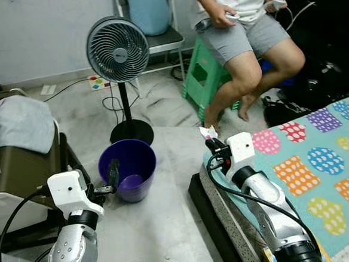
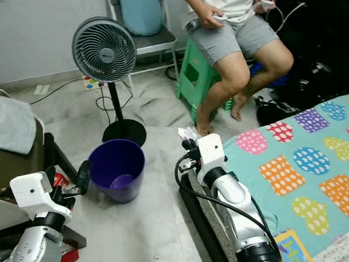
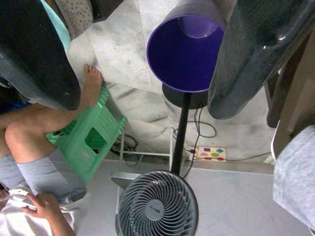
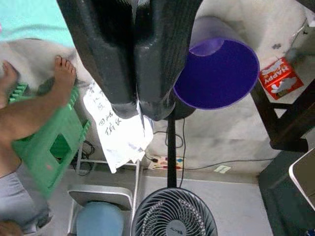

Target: Clean up the room

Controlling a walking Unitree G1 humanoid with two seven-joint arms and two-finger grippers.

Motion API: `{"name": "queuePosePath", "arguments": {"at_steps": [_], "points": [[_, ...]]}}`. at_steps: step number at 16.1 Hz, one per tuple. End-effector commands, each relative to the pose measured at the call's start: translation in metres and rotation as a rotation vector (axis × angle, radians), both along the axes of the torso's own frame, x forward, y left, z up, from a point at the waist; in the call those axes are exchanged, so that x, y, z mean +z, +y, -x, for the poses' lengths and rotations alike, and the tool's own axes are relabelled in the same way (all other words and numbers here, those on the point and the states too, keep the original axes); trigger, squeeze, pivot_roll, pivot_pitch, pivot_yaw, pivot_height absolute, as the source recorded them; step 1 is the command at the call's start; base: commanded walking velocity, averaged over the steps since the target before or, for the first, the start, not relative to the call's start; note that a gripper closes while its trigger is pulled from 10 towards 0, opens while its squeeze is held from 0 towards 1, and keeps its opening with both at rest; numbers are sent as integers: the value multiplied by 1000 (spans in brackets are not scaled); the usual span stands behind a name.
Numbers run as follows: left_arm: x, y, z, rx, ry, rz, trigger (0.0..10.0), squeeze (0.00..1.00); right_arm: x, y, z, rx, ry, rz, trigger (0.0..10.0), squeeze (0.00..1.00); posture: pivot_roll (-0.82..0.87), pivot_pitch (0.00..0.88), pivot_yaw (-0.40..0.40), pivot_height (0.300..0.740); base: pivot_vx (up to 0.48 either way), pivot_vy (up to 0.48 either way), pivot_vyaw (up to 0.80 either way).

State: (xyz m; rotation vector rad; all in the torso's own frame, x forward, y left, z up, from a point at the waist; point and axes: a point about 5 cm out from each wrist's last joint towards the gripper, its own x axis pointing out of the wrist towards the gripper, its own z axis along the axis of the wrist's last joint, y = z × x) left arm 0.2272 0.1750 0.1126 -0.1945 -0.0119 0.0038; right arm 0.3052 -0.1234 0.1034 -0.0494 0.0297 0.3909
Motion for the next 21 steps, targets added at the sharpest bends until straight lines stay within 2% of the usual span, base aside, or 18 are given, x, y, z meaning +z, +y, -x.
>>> {"name": "queuePosePath", "arguments": {"at_steps": [1,3,5,7,13,21], "points": [[4,0,2,-14,-17,7,10000,0,-4,-5,1,-9,8,20,10000,0,55,140,-102,740,0,0,0],[4,-1,1,-20,-18,14,10000,0,-4,-8,2,-15,7,27,10000,0,41,141,-101,740,0,0,0],[5,-11,-7,-68,-30,49,10000,0,-3,-17,6,-27,-3,43,10000,0,8,139,-86,740,0,0,0],[7,-14,-11,-97,-38,60,10000,0,-2,-18,6,-35,-11,46,10000,0,-1,135,-74,740,0,0,0],[6,-16,-14,-119,-35,53,10000,0,-1,-17,7,-34,-26,49,10000,0,-8,127,-66,740,276,0,0],[7,-14,-14,-117,-36,51,10000,0,0,-13,6,-19,-31,39,10000,0,-1,133,-65,740,293,0,703]]}}
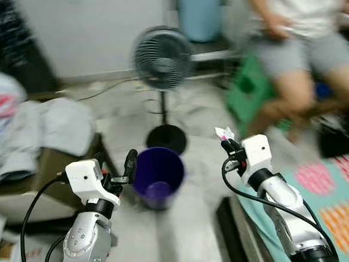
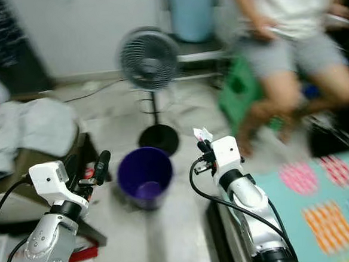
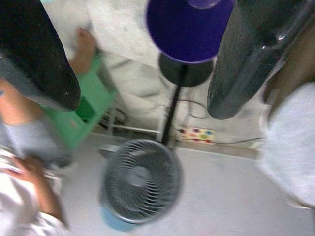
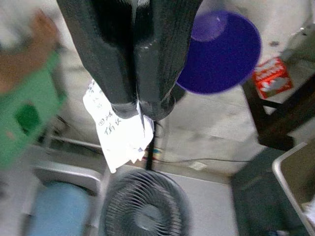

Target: Clean up the room

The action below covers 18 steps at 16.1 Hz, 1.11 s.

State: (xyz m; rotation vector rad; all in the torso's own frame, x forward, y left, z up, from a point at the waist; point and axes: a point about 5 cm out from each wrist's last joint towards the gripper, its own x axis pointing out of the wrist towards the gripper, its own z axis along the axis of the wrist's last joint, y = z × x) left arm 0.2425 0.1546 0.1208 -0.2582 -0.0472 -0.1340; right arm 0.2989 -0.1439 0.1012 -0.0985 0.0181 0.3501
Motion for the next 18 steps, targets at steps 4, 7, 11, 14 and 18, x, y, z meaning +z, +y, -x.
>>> {"name": "queuePosePath", "arguments": {"at_steps": [4,7,11,14,18], "points": [[-1,7,1,15,14,-16,10000,0,2,7,1,18,-11,-10,10000,0,-2,137,-62,740,291,0,663],[-2,7,1,13,17,-19,10000,0,2,7,0,16,-7,-17,10000,0,0,140,-61,740,289,0,502],[-2,7,1,12,20,-22,10000,0,2,8,0,19,-12,-11,10000,0,0,140,-61,740,286,0,384],[-2,7,1,9,22,-23,10000,0,2,8,0,14,-7,-18,10000,0,-4,145,-58,740,285,0,727],[-1,7,1,10,18,-22,10000,0,2,8,0,14,-5,-19,10000,0,-3,147,-57,740,284,0,0]]}}
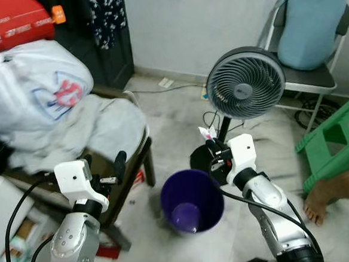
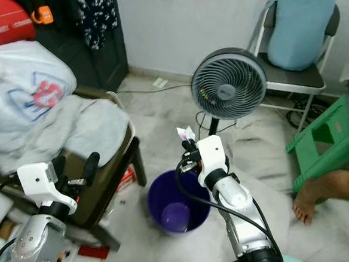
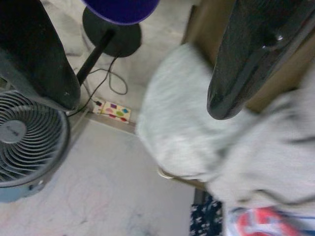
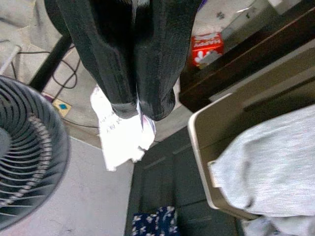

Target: Clean up the room

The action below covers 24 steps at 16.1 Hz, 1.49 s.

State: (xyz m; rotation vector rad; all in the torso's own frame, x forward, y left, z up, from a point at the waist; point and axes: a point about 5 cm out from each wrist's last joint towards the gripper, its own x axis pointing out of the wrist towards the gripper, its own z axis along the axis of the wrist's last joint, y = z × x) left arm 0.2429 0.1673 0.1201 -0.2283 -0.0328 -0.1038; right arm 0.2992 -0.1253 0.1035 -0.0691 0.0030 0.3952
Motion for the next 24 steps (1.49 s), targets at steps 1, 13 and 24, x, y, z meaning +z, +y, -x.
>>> {"name": "queuePosePath", "arguments": {"at_steps": [1,13,24], "points": [[0,-6,1,-18,0,11,10000,0,-1,-11,0,-31,4,13,10000,0,-3,147,-57,740,0,0,0],[1,-11,0,-55,-6,35,10000,0,-3,-12,-2,-51,34,4,10000,0,-9,149,-58,740,0,0,-371],[6,-9,10,-195,-19,-60,10000,0,-11,-12,-18,-42,88,60,10000,0,20,167,-54,740,0,0,0]]}}
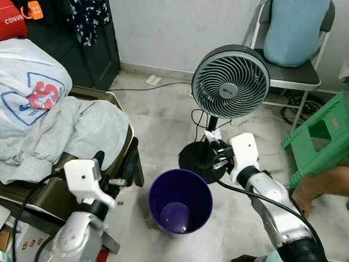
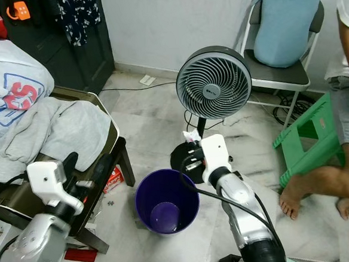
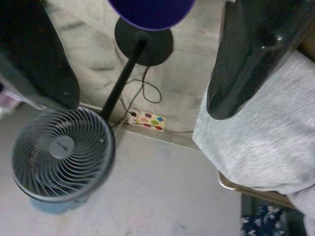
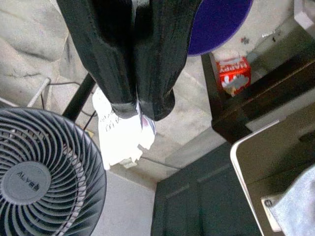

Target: Clean up the room

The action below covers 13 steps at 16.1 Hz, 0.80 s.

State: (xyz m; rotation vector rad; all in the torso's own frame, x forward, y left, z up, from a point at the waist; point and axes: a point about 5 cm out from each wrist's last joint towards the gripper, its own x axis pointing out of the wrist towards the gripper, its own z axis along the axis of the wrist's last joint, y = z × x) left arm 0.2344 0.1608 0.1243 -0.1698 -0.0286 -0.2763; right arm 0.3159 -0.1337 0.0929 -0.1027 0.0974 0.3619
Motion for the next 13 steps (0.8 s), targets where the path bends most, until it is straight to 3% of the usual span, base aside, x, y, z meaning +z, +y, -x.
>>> {"name": "queuePosePath", "arguments": {"at_steps": [1,5,8,13], "points": [[-1,-1,11,-87,11,-39,10000,0,-3,-8,-8,-26,20,27,10000,0,26,184,-48,740,0,0,0],[0,3,28,-204,32,-91,10000,0,-11,-21,-14,-77,40,76,10000,0,53,225,-25,740,0,0,0],[10,4,35,-288,28,-123,10000,0,-35,-26,-7,-122,94,103,10000,0,110,275,9,740,0,0,0],[16,1,46,-323,60,-118,10000,0,-29,-23,-14,-169,35,85,10000,0,163,315,90,740,0,0,0]]}}
